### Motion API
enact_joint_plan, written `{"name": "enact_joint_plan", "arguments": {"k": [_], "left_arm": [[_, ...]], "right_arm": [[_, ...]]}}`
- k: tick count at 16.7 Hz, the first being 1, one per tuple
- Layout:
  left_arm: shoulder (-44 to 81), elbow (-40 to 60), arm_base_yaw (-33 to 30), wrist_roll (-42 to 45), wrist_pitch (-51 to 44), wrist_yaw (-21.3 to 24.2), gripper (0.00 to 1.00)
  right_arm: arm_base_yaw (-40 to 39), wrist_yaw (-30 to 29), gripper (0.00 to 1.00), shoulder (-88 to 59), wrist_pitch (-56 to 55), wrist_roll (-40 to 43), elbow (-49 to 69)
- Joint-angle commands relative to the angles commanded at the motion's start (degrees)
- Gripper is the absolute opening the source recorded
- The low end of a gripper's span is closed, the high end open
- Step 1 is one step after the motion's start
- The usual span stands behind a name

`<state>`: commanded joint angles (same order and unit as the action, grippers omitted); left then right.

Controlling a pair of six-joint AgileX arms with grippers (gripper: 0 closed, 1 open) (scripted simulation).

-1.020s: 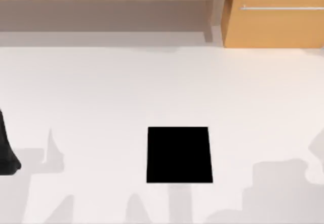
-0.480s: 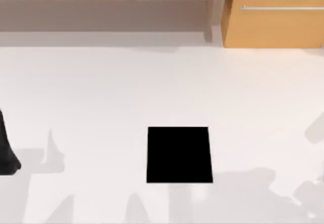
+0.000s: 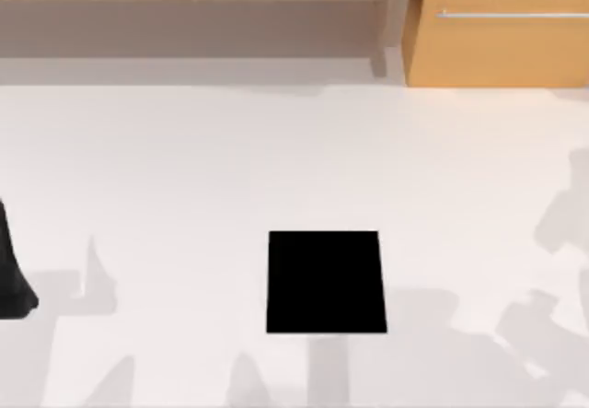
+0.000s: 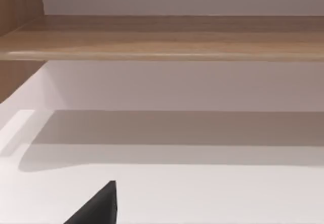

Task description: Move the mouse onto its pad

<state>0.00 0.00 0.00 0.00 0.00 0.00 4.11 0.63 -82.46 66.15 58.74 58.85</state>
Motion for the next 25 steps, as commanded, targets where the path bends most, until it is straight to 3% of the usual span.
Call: {"name": "enact_joint_plan", "arguments": {"k": [4, 11, 15, 19, 25], "left_arm": [[0.0, 0.0, 0.0, 0.0, 0.0, 0.0, 1.0], [0.0, 0.0, 0.0, 0.0, 0.0, 0.0, 1.0], [0.0, 0.0, 0.0, 0.0, 0.0, 0.0, 1.0], [0.0, 0.0, 0.0, 0.0, 0.0, 0.0, 1.0], [0.0, 0.0, 0.0, 0.0, 0.0, 0.0, 1.0]], "right_arm": [[-9.95, 0.1, 0.0, -10.03, 1.63, 15.87, 10.48], [-31.91, 0.83, 0.0, -31.16, 4.28, 55.55, 31.53], [-42.3, 0.83, 0.0, -39.53, 4.05, 71.3, 41.39], [-47.54, 0.58, 0.0, -43.3, 3.54, 78.19, 46.43], [-47.54, 0.63, 0.0, -43.23, 3.54, 78.3, 46.42]]}}
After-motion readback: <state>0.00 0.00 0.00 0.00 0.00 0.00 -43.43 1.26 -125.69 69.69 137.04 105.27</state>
